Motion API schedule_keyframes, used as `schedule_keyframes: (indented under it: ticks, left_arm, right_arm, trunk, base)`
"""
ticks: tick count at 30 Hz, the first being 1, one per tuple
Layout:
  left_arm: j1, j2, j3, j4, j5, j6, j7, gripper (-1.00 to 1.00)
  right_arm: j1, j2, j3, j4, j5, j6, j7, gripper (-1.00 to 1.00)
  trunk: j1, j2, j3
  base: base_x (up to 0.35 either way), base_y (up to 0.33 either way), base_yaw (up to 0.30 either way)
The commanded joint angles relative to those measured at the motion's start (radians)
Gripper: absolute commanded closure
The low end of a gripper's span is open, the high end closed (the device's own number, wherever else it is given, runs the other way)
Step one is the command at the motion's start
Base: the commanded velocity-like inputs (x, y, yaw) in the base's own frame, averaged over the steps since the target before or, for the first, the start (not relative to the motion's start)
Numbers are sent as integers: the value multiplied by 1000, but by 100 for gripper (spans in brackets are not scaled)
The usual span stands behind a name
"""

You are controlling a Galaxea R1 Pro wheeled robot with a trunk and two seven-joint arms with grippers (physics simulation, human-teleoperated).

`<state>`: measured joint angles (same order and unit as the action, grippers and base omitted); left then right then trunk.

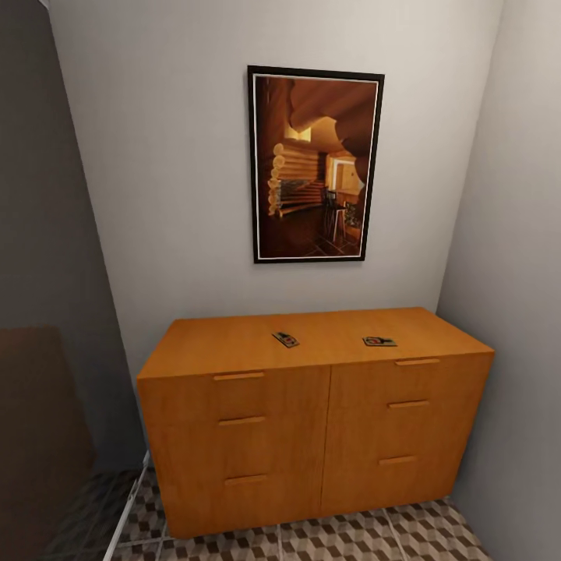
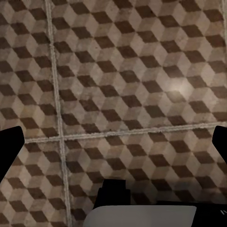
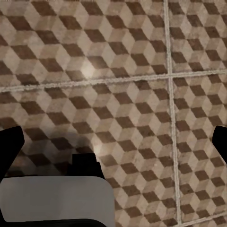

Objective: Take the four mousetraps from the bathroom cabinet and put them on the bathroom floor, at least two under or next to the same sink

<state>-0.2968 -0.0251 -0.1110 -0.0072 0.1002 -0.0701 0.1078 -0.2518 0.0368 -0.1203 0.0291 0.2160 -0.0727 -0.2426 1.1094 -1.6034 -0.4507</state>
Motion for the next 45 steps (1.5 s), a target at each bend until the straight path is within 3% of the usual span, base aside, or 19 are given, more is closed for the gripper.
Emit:
schedule_keyframes:
  ticks: [1, 29, 45]
  left_arm:
    - [-1, 0, -9, 1, 10, -4, 3, -100]
    - [-1, 2, -9, 1, 10, -4, 3, -100]
    - [-1, 2, -9, 1, 10, -5, 3, -100]
  right_arm:
    - [-1, 0, -9, 3, 10, -6, -4, -100]
    - [-1, 0, -9, 3, 10, -7, -4, -100]
    - [-1, 0, -9, 3, 11, -7, -4, -100]
  trunk:
    - [0, -1, -1]
    - [0, -1, -1]
    - [0, -1, -1]
  base:
    - [22, -6, 0]
    - [170, -151, 0]
    - [35, -31, 0]
